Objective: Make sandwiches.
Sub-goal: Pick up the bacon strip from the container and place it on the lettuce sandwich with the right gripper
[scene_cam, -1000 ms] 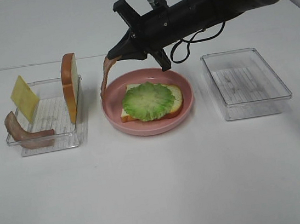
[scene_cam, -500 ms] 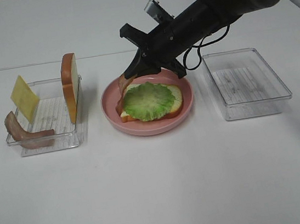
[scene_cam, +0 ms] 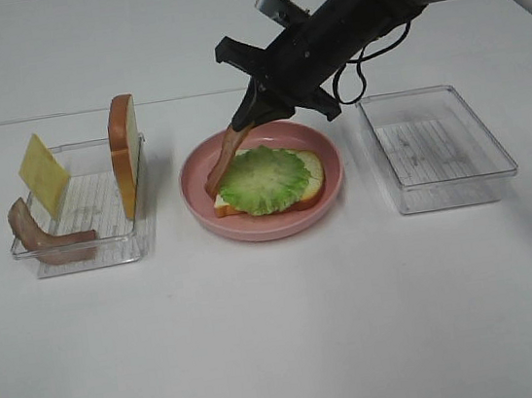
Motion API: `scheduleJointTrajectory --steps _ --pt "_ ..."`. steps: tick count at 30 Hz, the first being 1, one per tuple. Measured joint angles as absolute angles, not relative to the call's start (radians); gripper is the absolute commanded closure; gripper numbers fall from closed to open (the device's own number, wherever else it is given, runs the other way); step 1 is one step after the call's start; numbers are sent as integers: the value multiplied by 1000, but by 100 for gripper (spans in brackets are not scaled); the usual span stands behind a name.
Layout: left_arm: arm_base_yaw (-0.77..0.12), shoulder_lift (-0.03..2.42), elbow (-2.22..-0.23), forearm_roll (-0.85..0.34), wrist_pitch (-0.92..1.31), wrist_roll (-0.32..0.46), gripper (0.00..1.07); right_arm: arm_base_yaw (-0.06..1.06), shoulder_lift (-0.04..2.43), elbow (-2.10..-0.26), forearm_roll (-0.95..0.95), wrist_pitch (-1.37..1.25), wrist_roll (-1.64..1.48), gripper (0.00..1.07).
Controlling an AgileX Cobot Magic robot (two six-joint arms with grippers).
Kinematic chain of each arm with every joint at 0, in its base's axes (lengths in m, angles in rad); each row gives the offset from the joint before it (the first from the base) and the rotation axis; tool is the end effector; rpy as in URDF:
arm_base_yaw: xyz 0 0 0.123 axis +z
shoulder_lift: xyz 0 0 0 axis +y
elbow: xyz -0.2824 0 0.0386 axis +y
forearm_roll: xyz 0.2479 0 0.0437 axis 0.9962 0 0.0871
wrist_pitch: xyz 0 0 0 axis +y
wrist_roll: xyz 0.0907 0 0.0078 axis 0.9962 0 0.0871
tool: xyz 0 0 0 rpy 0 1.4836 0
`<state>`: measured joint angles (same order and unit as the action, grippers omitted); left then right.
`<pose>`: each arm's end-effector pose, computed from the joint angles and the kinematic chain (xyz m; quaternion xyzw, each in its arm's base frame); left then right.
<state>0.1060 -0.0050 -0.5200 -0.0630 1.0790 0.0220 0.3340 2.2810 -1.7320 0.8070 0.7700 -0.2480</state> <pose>-0.0082 -0.0060 0.2813 -0.0338 0.8504 0.0021 0.5251 0.4446 0.2028 0.1515 -0.0381 0.9349 0.3233 0.1414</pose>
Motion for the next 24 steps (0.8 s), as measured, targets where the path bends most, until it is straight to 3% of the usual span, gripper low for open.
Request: scheduleJointTrajectory --steps 9,21,22,23,24 --pt "106 -5 -520 -61 1079 22 4 334 2260 -1740 514 790 -121 107" --pt "106 -5 -520 -60 1079 22 4 334 2248 -1743 468 795 -97 107" --pt "106 -5 -520 -60 1079 22 4 334 2248 -1743 464 795 -97 96" --pt "106 -5 -520 -60 1079 22 4 334 2248 -1743 464 795 -97 96" --pt "106 -5 -520 -60 1079 22 4 334 2248 -1743 461 795 -97 74"
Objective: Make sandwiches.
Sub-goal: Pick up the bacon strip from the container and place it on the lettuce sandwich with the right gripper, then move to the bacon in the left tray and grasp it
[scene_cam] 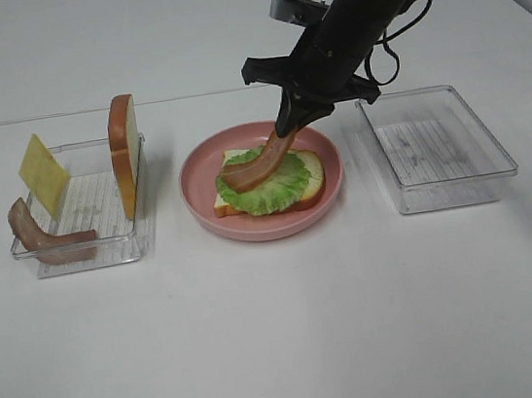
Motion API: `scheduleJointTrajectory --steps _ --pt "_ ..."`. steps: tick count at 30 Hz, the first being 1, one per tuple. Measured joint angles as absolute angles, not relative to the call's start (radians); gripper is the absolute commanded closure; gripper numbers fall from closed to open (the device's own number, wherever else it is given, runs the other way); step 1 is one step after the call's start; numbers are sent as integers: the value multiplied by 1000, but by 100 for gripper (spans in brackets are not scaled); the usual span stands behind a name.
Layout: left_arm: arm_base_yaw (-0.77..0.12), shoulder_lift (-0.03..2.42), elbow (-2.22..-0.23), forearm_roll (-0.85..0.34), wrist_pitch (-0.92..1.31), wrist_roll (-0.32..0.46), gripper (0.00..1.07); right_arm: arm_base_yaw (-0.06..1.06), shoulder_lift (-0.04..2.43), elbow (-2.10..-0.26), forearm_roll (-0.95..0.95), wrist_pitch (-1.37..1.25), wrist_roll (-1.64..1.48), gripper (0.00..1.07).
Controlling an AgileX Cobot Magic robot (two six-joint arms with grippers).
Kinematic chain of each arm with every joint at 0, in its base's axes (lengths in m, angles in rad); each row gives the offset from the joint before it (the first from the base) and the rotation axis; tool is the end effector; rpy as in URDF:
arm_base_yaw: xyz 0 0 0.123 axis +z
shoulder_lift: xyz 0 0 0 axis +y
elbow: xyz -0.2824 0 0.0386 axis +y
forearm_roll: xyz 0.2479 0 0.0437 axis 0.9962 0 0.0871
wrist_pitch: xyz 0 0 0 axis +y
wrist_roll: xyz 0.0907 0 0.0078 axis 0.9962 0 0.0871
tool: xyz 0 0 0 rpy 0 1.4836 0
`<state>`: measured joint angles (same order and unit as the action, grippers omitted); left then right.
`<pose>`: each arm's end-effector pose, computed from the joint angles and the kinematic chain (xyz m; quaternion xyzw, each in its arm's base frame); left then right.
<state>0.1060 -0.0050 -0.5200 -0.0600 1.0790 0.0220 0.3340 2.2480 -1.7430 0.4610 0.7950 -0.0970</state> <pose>-0.0083 -0.0057 0.2813 -0.0339 0.8504 0.0036 0.5250 0.4437 0.1846 0.1581 -0.0794 0.9633 0.2081 0.1498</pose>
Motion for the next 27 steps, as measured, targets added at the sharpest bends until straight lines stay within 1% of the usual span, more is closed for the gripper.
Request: scheduleJointTrajectory --steps 1,2,3,4,5,6,12,17,22,24,25,26,27 --pt "106 -5 -520 -60 1079 22 4 334 2248 -1743 458 795 -97 60" --pt "106 -5 -520 -60 1079 22 4 334 2248 -1743 458 795 -97 60" --pt "106 -5 -520 -60 1079 22 4 334 2248 -1743 453 795 -97 35" --pt "106 -5 -520 -60 1079 22 4 334 2248 -1743 453 795 -97 35" --pt "106 -5 -520 -60 1079 22 4 334 2248 -1743 441 795 -97 15" --pt "106 -5 -520 -60 1079 22 4 334 2248 -1743 433 795 -97 8" --pt "106 -5 -520 -60 1079 22 4 334 2222 -1743 358 803 -97 9" --pt "106 -5 -520 -60 1079 22 4 334 2154 -1743 279 824 -85 9" --pt "106 -5 -520 -60 1079 22 4 334 2067 -1745 210 883 -67 9" --pt "106 -5 -520 -60 1079 22 4 334 2017 -1745 142 945 -34 9" --pt "106 -5 -520 -60 1079 22 4 334 2017 -1745 142 945 -34 9" --pt "106 -5 -520 -60 1079 22 4 332 1994 -1745 80 982 21 9" --pt "106 -5 -520 -60 1079 22 4 332 1994 -1745 80 982 21 9"
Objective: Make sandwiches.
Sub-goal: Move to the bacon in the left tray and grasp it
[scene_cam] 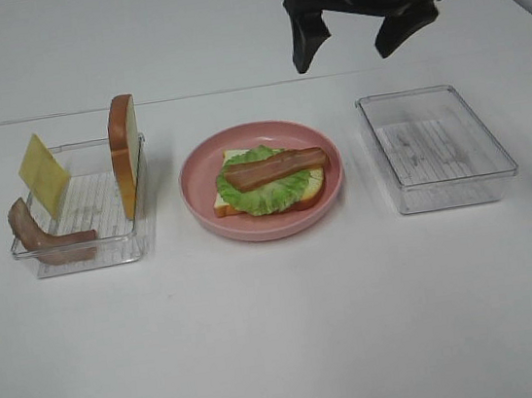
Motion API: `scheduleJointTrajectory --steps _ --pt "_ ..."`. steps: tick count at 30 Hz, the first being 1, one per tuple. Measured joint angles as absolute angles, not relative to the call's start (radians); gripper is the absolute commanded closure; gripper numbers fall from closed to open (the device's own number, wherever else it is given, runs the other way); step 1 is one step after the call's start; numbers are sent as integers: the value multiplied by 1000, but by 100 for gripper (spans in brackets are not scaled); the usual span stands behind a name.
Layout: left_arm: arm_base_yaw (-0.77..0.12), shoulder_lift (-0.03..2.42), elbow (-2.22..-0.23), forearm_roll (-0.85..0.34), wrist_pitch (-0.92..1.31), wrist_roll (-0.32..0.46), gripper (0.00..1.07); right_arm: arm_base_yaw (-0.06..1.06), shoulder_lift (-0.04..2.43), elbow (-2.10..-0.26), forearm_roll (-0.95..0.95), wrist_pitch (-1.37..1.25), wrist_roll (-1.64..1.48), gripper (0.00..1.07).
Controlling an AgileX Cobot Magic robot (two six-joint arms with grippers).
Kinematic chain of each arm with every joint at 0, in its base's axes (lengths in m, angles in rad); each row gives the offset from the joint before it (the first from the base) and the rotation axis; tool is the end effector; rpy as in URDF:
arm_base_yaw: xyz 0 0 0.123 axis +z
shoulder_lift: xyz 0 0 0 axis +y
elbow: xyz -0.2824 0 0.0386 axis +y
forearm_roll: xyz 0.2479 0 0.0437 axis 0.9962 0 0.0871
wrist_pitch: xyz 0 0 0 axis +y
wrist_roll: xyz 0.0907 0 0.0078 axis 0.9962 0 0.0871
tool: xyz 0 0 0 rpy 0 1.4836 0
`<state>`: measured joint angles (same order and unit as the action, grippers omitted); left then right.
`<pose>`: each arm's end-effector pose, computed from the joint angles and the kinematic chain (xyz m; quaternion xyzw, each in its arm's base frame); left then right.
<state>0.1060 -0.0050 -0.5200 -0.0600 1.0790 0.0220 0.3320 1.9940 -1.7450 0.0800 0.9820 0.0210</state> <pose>-0.0083 -0.0057 0.2813 -0.0339 0.8504 0.0036 0.5250 0.4138 0.1491 0.2632 -0.1368 0.9670 0.0738 0.2019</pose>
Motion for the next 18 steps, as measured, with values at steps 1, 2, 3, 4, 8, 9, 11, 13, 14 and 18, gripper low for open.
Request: scheduleJointTrajectory --steps 1,2,3,4,8,9,11,13,14,18 --pt "106 -5 -520 -60 1079 22 4 320 1976 -1745 11 1013 74 9" --pt "106 -5 -520 -60 1079 22 4 310 1971 -1745 -9 1026 92 9" --pt "106 -5 -520 -60 1079 22 4 310 1971 -1745 -9 1026 92 9" --pt "106 -5 -520 -59 1079 22 4 273 1965 -1745 -34 1058 116 9" --pt "106 -5 -520 -59 1079 22 4 191 1963 -1745 -49 1101 120 9" --pt "106 -5 -520 -59 1079 22 4 142 1963 -1745 -58 1117 118 9" --pt "106 -5 -520 -59 1079 22 4 113 1962 -1744 -65 1129 113 9" --pt "106 -5 -520 -59 1079 22 4 107 1961 -1741 -66 1133 113 9" --pt "106 -5 -520 -59 1079 22 4 101 1954 -1726 -67 1157 113 9" --pt "106 -5 -520 -59 1079 22 4 101 1888 -1610 -63 1164 112 9"
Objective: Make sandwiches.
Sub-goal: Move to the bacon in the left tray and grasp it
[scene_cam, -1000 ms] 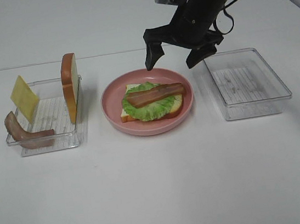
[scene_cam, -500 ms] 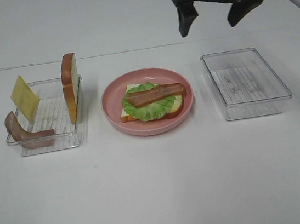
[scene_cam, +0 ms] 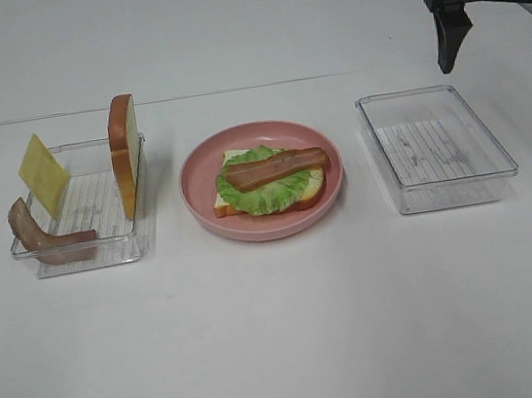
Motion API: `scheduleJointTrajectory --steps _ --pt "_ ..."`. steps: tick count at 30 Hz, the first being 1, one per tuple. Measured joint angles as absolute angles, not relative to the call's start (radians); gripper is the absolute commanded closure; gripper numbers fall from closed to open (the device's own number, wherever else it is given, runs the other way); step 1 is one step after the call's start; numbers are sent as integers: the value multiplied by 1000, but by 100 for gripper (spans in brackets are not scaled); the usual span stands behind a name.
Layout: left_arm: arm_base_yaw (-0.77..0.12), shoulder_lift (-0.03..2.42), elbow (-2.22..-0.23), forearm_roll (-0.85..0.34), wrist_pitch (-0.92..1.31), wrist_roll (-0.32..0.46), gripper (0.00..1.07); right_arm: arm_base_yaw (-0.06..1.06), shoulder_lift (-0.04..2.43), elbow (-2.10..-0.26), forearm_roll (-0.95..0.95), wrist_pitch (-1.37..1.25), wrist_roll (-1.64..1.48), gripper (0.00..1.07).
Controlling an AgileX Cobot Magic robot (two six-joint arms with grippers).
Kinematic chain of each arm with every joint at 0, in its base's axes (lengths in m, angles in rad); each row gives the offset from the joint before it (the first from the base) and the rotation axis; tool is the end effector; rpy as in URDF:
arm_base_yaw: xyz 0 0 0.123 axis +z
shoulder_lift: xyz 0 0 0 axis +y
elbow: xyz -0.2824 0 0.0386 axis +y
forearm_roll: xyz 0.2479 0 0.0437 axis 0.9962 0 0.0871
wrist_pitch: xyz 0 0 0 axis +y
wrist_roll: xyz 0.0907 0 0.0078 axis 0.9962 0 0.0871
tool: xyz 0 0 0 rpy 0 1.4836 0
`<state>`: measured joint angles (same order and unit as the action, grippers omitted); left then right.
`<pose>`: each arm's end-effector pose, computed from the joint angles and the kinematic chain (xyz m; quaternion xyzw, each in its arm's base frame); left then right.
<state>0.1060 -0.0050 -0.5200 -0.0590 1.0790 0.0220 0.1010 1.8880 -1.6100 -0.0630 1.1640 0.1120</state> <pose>-0.0083 -0.0056 0.2813 -0.0340 0.8504 0.0041 0.5250 0.3931 0.0345 0.2645 -0.0038 0.9937 -0.0185 0.1103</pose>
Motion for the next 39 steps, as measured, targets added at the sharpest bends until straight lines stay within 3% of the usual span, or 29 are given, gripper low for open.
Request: scheduleJointTrajectory --steps 2,5,7,15,18,20,28,39 --pt "106 -5 -520 -59 1079 22 4 101 1778 -1474 -60 1122 112 9" --pt "106 -5 -520 -59 1079 22 4 101 1729 -1432 -60 1108 112 9" --pt "106 -5 -520 -59 1079 22 4 101 1511 -1223 -58 1058 118 9" --pt "106 -5 -520 -59 1079 22 4 101 1025 -885 -57 1024 142 9" --pt "106 -5 -520 -59 1079 22 4 101 963 -852 -57 1024 142 9" --pt "106 -5 -520 -59 1079 22 4 101 724 -741 -57 1028 142 9" --pt "106 -5 -520 -59 1079 22 4 101 367 -590 -57 1055 139 9" --pt "106 -5 -520 -59 1079 22 4 101 75 -467 -75 1092 104 9"
